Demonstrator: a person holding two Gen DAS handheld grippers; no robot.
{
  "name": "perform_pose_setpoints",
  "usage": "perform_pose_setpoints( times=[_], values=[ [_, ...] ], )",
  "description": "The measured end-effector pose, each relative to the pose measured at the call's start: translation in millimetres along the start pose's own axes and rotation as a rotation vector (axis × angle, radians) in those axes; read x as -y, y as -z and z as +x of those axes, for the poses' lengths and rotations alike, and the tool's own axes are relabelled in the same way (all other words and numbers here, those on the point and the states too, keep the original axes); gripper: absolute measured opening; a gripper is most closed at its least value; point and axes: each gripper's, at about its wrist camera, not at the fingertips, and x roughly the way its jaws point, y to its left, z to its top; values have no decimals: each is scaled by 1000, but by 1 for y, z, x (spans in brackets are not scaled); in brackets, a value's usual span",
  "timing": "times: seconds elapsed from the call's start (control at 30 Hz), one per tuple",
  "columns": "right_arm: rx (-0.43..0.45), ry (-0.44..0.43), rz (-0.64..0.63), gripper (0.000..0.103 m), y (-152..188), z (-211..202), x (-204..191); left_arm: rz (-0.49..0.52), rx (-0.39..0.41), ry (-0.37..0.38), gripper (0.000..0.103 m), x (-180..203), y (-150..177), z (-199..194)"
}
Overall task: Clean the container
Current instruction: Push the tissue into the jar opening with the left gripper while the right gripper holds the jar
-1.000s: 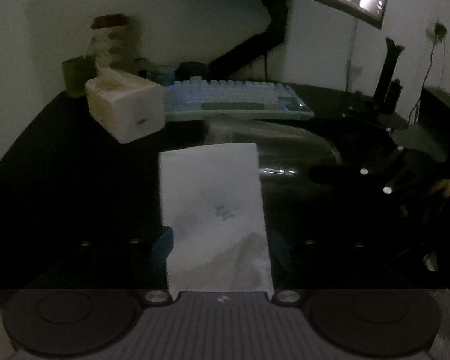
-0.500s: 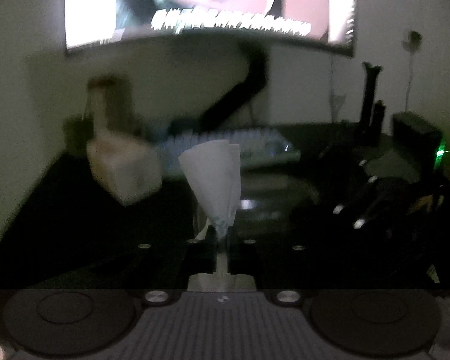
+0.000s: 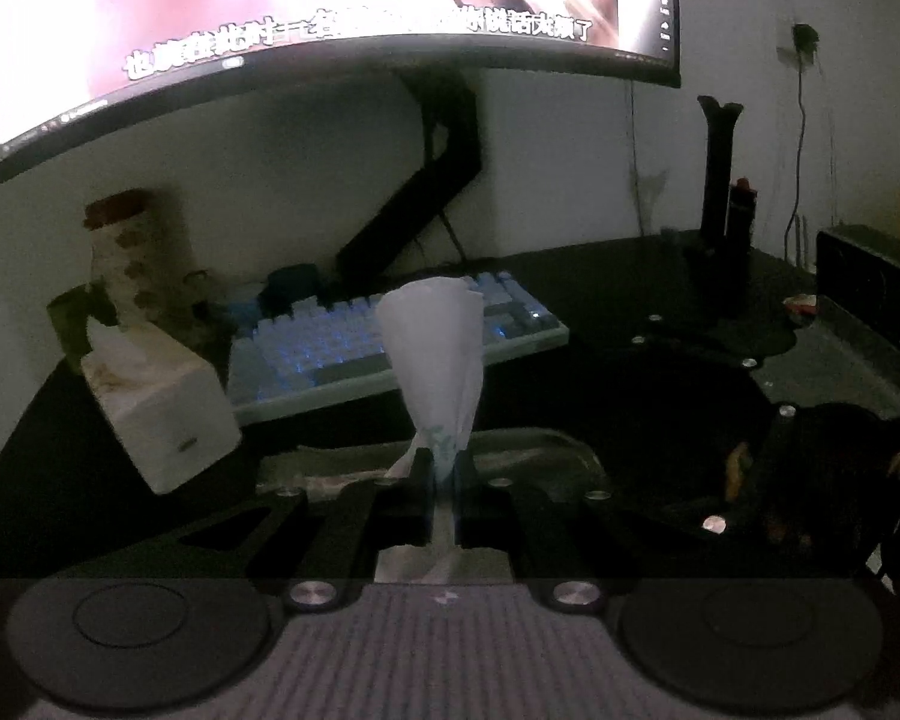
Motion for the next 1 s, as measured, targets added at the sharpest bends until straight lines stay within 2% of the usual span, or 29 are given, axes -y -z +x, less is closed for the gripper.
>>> perform_pose_setpoints(
  times=[0.13, 0.2, 0.3, 0.37, 0.43, 0.47, 0.5, 0.57, 0.63, 0.7, 0.77, 0.87, 0.97, 1.0],
  values=[
    [40, -5, 109, 103, -8, -11, 18, 15, 1, -16, 5, 4, 1, 1],
    [117, -5, 191, 103, -14, -23, 31, 31, 4, -25, 5, 7, 3, 0],
    [235, 36, 250, 103, -25, -35, 37, 52, 7, -38, 5, 12, 4, -2],
    [236, 27, 173, 102, -32, -32, 26, 59, 9, -44, 5, 14, 5, -2],
    [210, 49, 46, 93, -35, -23, 7, 52, 8, -44, 6, 13, 4, -2],
    [198, 69, -14, 81, -35, -17, -1, 51, 7, -45, 7, 13, 4, -2],
    [174, 79, -53, 63, -35, -10, -6, 56, 8, -49, 7, 14, 4, -2],
    [139, 73, -100, 44, -35, 0, -12, 65, 13, -55, 7, 15, 6, -2],
    [121, 38, -113, 35, -35, 7, -16, 71, 13, -55, 7, 16, 6, -3],
    [93, 21, -142, 20, -36, 13, -20, 69, 14, -51, 7, 15, 6, -3],
    [62, 1, -153, 11, -35, 23, -22, 62, 16, -50, 7, 13, 7, -3],
    [18, 30, -147, 11, -33, 32, -20, 56, 16, -48, 8, 11, 8, -4],
    [-23, 23, -105, 9, -29, 41, -15, 54, 20, -50, 19, 9, 11, -6],
    [-23, 19, -102, 9, -28, 41, -14, 50, 24, -61, 27, 8, 12, -9]
  ],
)
